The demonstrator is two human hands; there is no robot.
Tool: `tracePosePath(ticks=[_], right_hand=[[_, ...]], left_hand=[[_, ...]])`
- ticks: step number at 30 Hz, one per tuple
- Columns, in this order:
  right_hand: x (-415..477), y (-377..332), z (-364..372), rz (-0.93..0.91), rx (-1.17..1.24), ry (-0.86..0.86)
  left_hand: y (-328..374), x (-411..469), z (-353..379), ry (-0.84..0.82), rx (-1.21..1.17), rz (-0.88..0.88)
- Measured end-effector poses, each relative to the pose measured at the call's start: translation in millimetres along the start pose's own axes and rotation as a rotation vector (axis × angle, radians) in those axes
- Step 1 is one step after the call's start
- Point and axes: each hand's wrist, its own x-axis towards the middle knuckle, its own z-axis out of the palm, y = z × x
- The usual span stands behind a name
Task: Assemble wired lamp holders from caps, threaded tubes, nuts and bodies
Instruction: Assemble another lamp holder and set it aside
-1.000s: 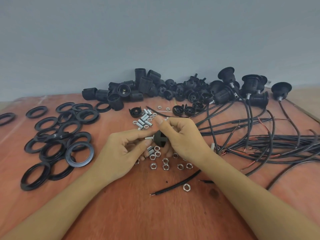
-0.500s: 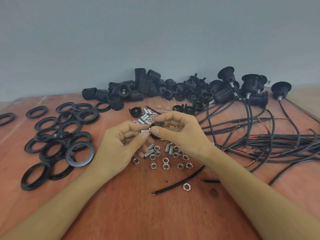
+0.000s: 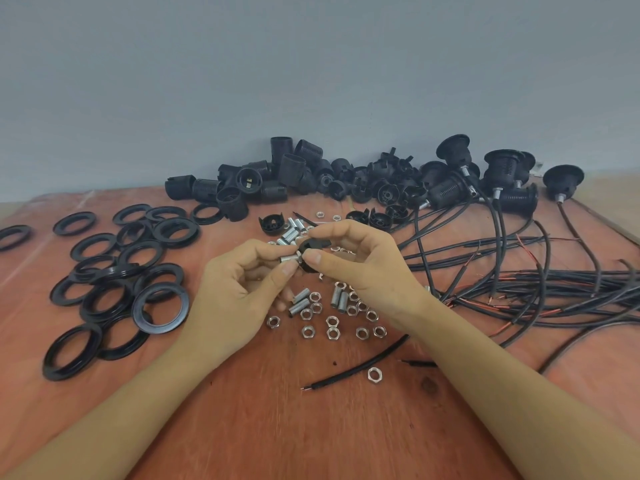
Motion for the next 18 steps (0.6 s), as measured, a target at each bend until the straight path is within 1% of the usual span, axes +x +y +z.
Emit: tracePosePath(ticks=[2,10,12,16,18], right_hand=[[-0.7,-2.2,1.6,0.021,-0.005,0.019],[-2.8,-3.8,5.7,0.169,-0.158,0.008],[-2.2,-6.0,4.9,0.183,-0.118,-0.027],[-0.8,-11.8,-2.0,0.205,0.09,-0.143],[-1.7,-11.7,-2.1,0.213,0.081,-0.167]], left_hand=[[-0.5,-2.1,-0.8,-0.002,0.098,0.062],[-0.6,-5.2,1.4,-0.12,0.217,0.175],[-0.5,-4.7,1.5,-0.106,0.202,0.175],[-0.3,1.2,-5.1,-0.011,0.096,0.13],[0.0,1.7,-6.1,-0.014,0.061,0.129]])
